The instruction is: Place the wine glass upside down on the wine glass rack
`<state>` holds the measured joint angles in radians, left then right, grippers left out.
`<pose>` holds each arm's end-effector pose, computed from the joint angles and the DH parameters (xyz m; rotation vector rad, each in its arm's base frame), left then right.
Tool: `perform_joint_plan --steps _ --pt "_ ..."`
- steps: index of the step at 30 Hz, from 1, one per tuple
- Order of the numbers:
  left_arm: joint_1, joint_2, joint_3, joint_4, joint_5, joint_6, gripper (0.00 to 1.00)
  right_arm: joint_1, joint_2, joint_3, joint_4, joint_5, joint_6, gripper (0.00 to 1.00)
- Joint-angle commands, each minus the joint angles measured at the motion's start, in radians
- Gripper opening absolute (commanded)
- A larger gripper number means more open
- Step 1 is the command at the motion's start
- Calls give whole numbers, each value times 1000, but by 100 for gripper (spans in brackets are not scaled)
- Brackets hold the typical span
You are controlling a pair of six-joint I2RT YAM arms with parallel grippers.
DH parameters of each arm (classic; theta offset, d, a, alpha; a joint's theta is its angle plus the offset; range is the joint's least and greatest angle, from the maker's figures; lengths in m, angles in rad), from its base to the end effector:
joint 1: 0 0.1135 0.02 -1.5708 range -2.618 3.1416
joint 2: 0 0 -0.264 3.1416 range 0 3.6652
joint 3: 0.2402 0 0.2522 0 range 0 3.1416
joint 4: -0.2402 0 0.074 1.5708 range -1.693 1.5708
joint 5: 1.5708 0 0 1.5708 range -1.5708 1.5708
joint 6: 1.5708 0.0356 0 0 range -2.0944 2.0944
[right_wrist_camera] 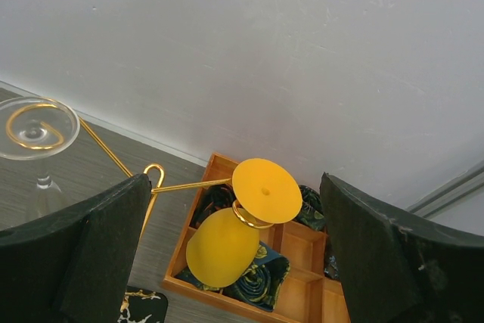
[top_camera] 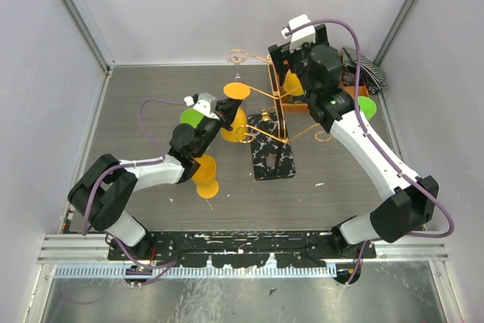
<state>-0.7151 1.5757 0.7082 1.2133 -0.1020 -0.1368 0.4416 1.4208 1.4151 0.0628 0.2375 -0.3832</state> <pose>0.2503 -0.2126 0.2666 0.2698 1.2258 -0.6779 0.3058 0.1353 0.4393 -0.4290 1.4548 -0.1330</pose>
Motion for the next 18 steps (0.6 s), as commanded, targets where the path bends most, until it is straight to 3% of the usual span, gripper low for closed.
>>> perform_joint_plan --steps 1,7,9,11,13,15,18 --pt "2 -29 -24 45 124 49 0 -4 -9 5 52 -9 20 99" --pt "2 -5 3 15 207 45 1 -4 -13 3 45 -9 24 99" --pt "3 0 8 12 204 45 10 -3 -17 4 38 -9 27 100" --pt "2 -1 7 10 202 47 28 -4 -20 3 34 -9 27 100" --pt "2 -8 -1 3 204 50 38 -4 -22 3 29 -9 29 100" --pt "1 -23 -13 -12 210 58 45 -4 -23 5 24 -10 29 100" --pt "2 -57 -37 -39 213 81 48 -4 -23 5 22 -9 29 100"
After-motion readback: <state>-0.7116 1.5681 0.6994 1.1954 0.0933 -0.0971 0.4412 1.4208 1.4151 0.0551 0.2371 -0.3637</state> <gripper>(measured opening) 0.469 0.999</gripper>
